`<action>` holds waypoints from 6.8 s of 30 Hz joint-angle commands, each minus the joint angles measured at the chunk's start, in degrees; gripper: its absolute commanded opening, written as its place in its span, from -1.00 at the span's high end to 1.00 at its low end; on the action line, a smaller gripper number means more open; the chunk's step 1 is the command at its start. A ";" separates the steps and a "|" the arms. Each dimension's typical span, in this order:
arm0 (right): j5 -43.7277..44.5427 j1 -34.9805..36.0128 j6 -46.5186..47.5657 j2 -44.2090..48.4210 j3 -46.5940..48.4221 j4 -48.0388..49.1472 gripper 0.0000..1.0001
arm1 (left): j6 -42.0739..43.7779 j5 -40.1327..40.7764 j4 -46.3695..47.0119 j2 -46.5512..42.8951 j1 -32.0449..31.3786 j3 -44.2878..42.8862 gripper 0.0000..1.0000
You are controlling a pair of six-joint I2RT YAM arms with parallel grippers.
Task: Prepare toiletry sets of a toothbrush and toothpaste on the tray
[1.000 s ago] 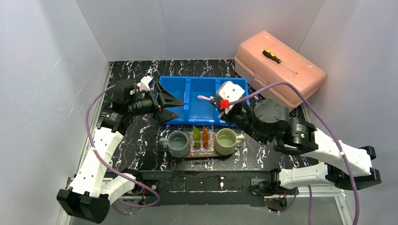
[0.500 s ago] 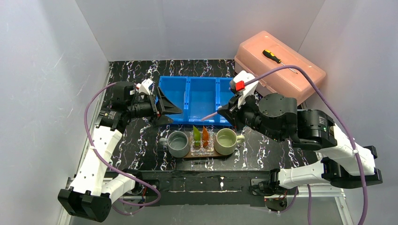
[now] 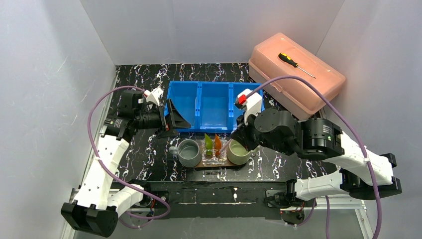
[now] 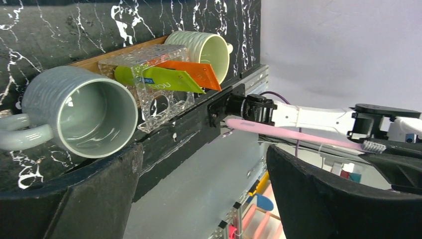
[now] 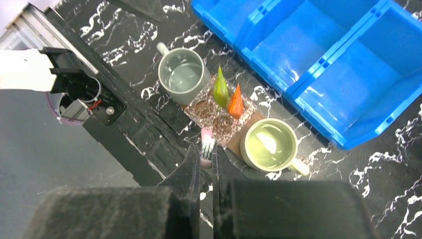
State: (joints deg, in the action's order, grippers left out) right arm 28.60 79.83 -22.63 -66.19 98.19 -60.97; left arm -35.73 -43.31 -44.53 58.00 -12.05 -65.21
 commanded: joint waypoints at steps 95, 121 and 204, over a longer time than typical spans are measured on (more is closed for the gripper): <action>24.94 8.32 -6.56 12.33 -54.25 47.78 0.97 | 8.02 9.29 1.29 -6.89 0.45 8.67 -0.97; 32.86 15.05 -6.90 10.04 -56.03 48.69 0.73 | 7.87 8.94 1.73 -6.41 0.50 8.99 -0.97; 14.93 -5.69 0.10 -2.42 -21.99 23.04 -0.06 | 3.81 26.03 9.16 56.17 -1.40 -27.93 1.00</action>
State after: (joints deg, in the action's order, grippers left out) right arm 43.68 74.65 -22.52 -69.69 76.14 -38.92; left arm -32.45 -19.53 -35.66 113.30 -12.03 -90.74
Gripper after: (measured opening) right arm 0.527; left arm 0.007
